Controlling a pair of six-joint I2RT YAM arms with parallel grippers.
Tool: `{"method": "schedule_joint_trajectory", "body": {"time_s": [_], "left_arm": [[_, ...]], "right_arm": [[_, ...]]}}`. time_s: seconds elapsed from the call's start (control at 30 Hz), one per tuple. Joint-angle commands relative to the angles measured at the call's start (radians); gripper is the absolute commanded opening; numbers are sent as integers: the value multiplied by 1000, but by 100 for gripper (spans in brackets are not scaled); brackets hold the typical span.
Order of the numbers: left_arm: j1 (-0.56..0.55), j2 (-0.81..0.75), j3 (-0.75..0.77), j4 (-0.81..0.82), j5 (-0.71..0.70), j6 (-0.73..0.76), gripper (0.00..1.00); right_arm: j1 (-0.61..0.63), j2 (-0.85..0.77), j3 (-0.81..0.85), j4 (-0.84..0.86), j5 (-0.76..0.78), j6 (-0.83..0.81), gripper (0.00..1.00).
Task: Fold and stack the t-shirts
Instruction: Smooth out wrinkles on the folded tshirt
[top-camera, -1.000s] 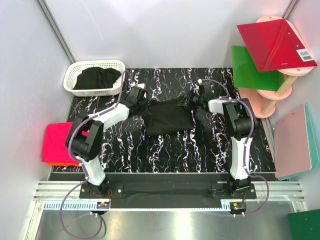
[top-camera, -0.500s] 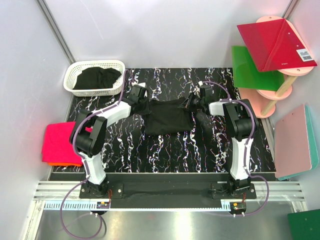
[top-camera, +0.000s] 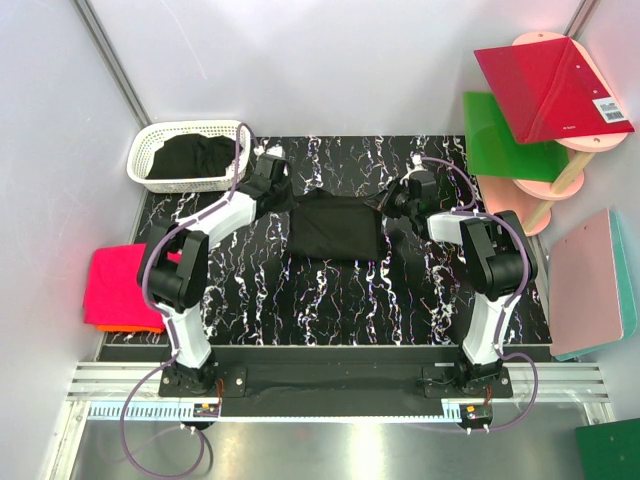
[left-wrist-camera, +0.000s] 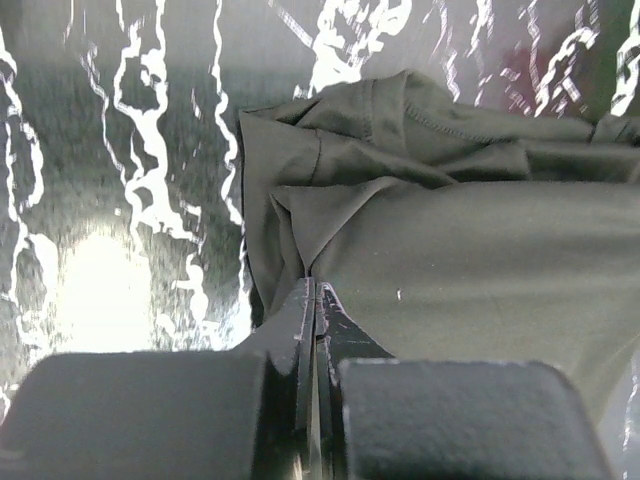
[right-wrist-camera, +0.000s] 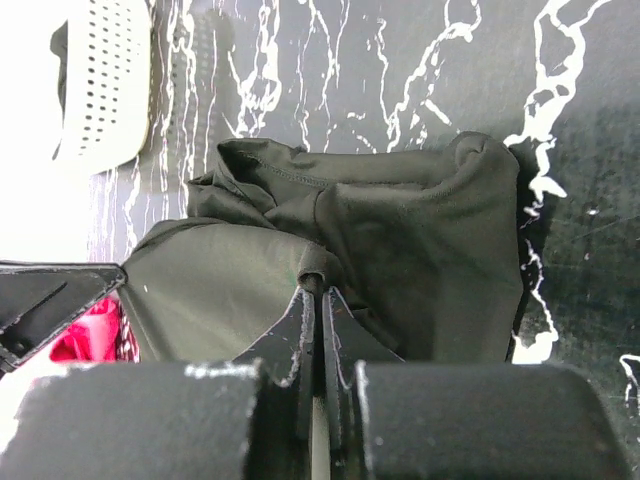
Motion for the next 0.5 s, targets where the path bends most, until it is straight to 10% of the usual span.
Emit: {"method": "schedule_joint_trajectory", "body": {"time_s": [0.0, 0.27, 0.3, 0.37, 0.47], "left_arm": [[8, 52, 89, 56, -18, -5, 0], [28, 199, 227, 12, 37, 1, 3], [30, 185, 209, 12, 37, 1, 16], [35, 112, 119, 44, 25, 3, 73], [39, -9, -25, 93, -25, -8, 99]], "right_arm": [[-4, -6, 18, 54, 75, 17, 2], [-4, 61, 103, -159, 274, 80, 6], [-5, 61, 112, -172, 282, 71, 16], [-4, 46, 114, -181, 282, 63, 37], [-2, -20, 66, -166, 297, 49, 66]]}}
